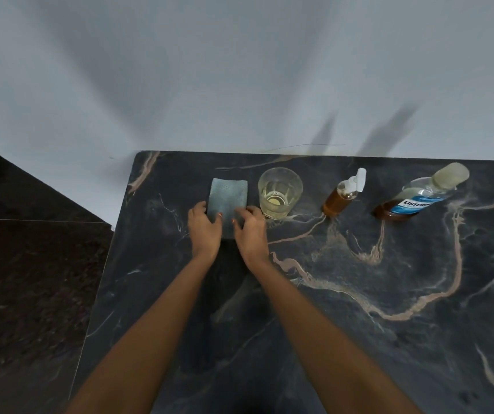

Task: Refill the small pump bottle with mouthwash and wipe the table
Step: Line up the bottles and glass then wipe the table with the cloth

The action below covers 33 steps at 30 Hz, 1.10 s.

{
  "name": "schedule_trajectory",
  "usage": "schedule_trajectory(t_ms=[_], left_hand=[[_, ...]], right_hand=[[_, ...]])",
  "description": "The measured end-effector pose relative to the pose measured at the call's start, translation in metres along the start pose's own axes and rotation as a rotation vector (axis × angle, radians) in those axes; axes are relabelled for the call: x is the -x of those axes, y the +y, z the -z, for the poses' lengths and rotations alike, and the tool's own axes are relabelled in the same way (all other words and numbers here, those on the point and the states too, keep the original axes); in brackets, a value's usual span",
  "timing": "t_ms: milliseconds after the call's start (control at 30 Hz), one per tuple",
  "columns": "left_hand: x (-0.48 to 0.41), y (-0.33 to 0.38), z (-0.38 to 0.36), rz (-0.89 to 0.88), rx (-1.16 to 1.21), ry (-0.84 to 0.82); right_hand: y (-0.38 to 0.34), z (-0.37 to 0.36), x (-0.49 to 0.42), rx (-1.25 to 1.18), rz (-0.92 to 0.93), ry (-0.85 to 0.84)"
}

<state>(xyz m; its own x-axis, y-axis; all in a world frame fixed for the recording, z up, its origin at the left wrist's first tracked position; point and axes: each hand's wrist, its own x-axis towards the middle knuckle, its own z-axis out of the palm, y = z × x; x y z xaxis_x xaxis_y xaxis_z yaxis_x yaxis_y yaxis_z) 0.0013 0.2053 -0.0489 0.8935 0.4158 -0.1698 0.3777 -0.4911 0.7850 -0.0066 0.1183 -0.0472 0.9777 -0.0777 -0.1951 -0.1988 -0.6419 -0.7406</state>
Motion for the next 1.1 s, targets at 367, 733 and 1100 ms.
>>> schedule_trajectory(t_ms=[367,733,1100], left_hand=[[-0.029,0.001,-0.005,0.144,0.003,-0.022],[-0.005,0.002,0.006,0.206,0.144,-0.032],[0.104,-0.008,0.026,0.111,0.233,-0.208]], right_hand=[[-0.002,-0.002,-0.009,-0.054,-0.05,0.002],[0.006,0.017,0.01,-0.093,0.023,-0.02],[0.052,0.053,0.101,-0.156,0.066,-0.005]])
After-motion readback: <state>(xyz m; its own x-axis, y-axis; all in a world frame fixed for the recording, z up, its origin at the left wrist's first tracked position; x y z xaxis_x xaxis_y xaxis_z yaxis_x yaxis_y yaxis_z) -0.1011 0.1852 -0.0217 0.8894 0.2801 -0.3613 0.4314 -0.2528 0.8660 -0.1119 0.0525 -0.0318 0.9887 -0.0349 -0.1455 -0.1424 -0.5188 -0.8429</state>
